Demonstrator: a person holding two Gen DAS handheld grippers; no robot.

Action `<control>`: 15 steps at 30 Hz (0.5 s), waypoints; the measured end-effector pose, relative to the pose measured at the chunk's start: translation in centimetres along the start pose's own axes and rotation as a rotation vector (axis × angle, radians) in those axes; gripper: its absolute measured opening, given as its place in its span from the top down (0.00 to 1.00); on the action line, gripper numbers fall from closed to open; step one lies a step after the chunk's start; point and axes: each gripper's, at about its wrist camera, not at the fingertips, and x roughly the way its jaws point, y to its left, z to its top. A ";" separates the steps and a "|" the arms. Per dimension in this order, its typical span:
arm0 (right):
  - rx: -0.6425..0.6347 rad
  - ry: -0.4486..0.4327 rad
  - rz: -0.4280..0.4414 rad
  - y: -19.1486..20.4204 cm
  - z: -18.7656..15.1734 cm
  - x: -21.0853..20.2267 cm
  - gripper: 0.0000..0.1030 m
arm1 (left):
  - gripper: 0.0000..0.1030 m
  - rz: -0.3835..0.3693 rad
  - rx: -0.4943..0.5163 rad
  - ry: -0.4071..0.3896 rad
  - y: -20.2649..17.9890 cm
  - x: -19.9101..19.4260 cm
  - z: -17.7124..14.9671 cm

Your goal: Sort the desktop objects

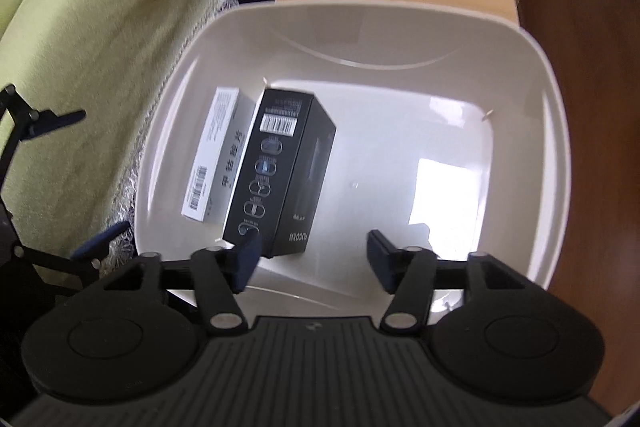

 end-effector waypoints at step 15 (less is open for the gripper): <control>-0.058 -0.072 -0.001 1.8 -0.4 -3.9 0.11 | 0.02 0.039 -0.047 -0.046 0.7 -3.3 -0.9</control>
